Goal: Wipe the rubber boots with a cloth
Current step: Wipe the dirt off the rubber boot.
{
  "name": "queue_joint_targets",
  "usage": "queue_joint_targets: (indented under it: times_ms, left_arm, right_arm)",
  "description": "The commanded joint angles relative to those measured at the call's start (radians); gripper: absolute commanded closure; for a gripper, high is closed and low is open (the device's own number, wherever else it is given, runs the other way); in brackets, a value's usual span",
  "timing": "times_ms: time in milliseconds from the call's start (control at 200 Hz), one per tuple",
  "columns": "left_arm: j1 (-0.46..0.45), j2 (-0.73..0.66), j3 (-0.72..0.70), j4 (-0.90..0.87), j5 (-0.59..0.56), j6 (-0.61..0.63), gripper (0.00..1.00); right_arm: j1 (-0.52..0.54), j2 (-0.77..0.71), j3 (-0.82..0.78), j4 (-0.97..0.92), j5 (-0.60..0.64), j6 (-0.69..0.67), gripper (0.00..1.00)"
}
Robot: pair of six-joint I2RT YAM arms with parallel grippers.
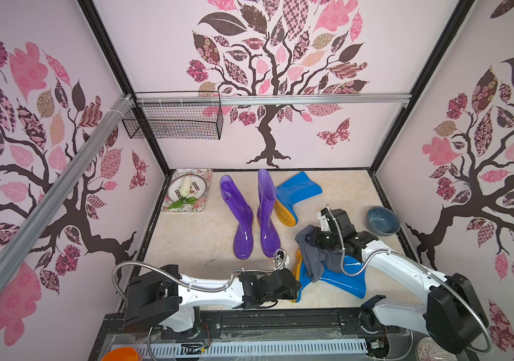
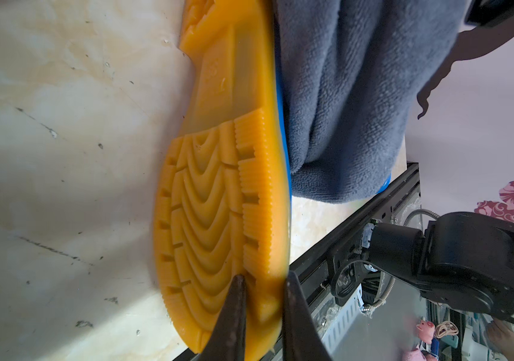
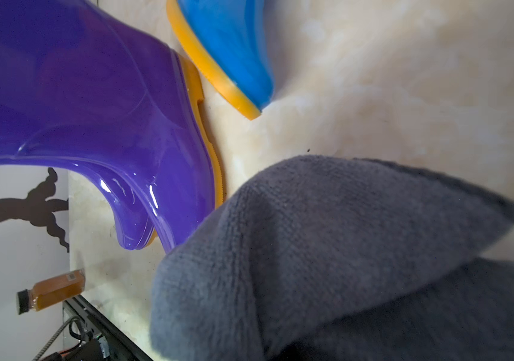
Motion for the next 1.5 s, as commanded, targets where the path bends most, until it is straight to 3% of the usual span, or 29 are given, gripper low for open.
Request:
queue_joint_targets:
  times_ms: [0,205,305,390,505,595,720,840,935,1000,1060,1145,1270,1415,1495]
  left_arm:
    - [0.018,0.064,-0.061,-0.162,-0.020,-0.039,0.87]
    - [0.019,0.068,-0.070,-0.150,-0.017,-0.051,0.87]
    - [0.018,0.063,-0.063,-0.156,-0.019,-0.045,0.87]
    - [0.018,0.057,-0.061,-0.165,-0.021,-0.040,0.87]
    - [0.021,0.050,-0.073,-0.158,-0.025,-0.043,0.87]
    - [0.026,0.057,-0.078,-0.151,-0.020,-0.038,0.87]
    - [0.032,0.063,-0.066,-0.154,-0.014,-0.032,0.87]
    - [0.033,0.053,-0.065,-0.159,-0.015,-0.036,0.87]
    - [0.033,0.057,-0.066,-0.159,-0.011,-0.038,0.85]
    - [0.033,0.057,-0.060,-0.161,-0.011,-0.036,0.83]
    - [0.033,0.055,-0.057,-0.160,-0.016,-0.040,0.82]
    - [0.042,0.046,-0.055,-0.160,-0.024,-0.045,0.81]
    - [0.063,0.035,-0.049,-0.171,-0.039,-0.040,0.80]
    - [0.076,0.026,-0.029,-0.198,-0.051,-0.028,0.80]
    - [0.078,0.024,-0.021,-0.216,-0.063,-0.025,0.80]
  right_arm:
    - [-0.127,0.096,-0.044,0.078,-0.104,0.029,1.00]
    - [-0.145,0.302,0.057,0.079,-0.122,-0.067,1.00]
    - [-0.145,0.363,0.090,0.050,-0.057,-0.076,1.00]
    - [-0.129,0.281,0.080,0.041,-0.088,-0.082,1.00]
    - [-0.052,0.076,0.066,-0.014,-0.014,-0.078,1.00]
    - [-0.035,0.005,0.036,0.002,-0.017,-0.056,1.00]
    - [-0.050,0.057,-0.014,0.027,0.027,-0.063,1.00]
    - [-0.161,0.172,-0.021,0.006,-0.064,-0.066,1.00]
    - [-0.183,0.185,0.004,-0.071,0.044,-0.090,1.00]
    - [-0.177,0.125,-0.006,-0.089,0.051,-0.077,1.00]
    - [-0.119,0.032,-0.022,-0.121,0.112,-0.033,1.00]
    - [0.055,-0.097,-0.025,-0.197,0.287,0.092,1.00]
    - [0.248,-0.195,-0.068,-0.210,0.358,0.292,1.00]
    - [0.317,-0.199,-0.209,-0.141,0.361,0.447,1.00]
    - [0.313,-0.200,-0.249,-0.226,0.427,0.515,1.00]
